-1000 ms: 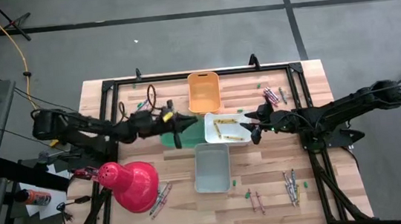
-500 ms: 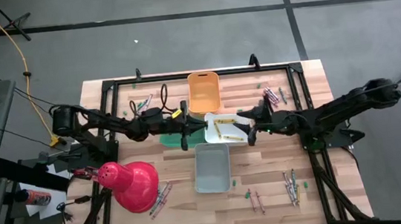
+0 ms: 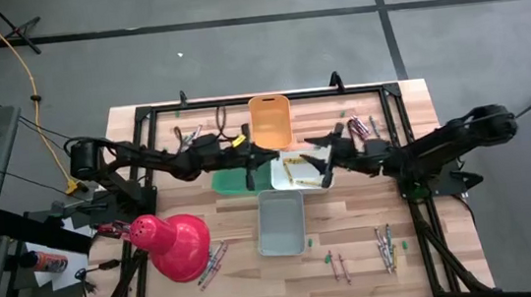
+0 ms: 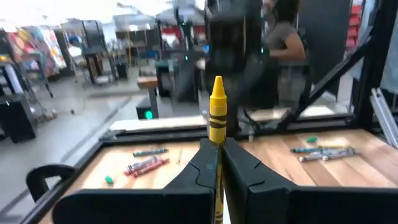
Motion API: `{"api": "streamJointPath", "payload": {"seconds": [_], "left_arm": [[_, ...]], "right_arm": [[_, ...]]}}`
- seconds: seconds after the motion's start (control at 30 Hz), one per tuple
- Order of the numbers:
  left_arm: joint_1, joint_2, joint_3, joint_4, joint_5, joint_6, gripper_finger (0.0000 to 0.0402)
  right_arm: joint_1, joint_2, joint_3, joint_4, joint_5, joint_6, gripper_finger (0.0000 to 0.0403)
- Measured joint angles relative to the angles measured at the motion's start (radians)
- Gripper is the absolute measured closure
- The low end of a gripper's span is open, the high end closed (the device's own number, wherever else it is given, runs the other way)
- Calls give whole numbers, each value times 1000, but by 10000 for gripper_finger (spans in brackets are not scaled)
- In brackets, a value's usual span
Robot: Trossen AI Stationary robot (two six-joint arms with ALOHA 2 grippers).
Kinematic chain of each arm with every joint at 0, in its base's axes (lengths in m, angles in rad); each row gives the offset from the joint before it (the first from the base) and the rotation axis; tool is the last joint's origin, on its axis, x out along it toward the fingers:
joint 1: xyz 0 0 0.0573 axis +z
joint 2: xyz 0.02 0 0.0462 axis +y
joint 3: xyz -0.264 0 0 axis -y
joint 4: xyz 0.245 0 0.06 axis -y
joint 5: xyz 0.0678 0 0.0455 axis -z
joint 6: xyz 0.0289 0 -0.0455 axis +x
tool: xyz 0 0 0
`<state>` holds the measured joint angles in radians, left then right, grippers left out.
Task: Sort crayons
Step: Put the yellow crayon into the white bin
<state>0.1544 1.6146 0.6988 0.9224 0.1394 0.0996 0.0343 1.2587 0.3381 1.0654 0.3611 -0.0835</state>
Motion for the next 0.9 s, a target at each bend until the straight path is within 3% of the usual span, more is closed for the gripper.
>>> {"api": "streamJointPath", "payload": {"seconds": [0.2, 0.47, 0.7, 0.9], "left_arm": [[-35, 32, 257, -509, -49, 70, 401], [-85, 235, 622, -1043, -108, 121, 401], [-90, 444, 905, -1361, -199, 179, 401], [-65, 558, 1061, -1498, -200, 190, 401]], "right_arm": [[28, -216, 0, -17, 5, -47, 183], [60, -412, 1, -244, 6, 23, 183], [60, -481, 1, -319, 6, 23, 183], [60, -487, 1, -329, 6, 23, 183]]}}
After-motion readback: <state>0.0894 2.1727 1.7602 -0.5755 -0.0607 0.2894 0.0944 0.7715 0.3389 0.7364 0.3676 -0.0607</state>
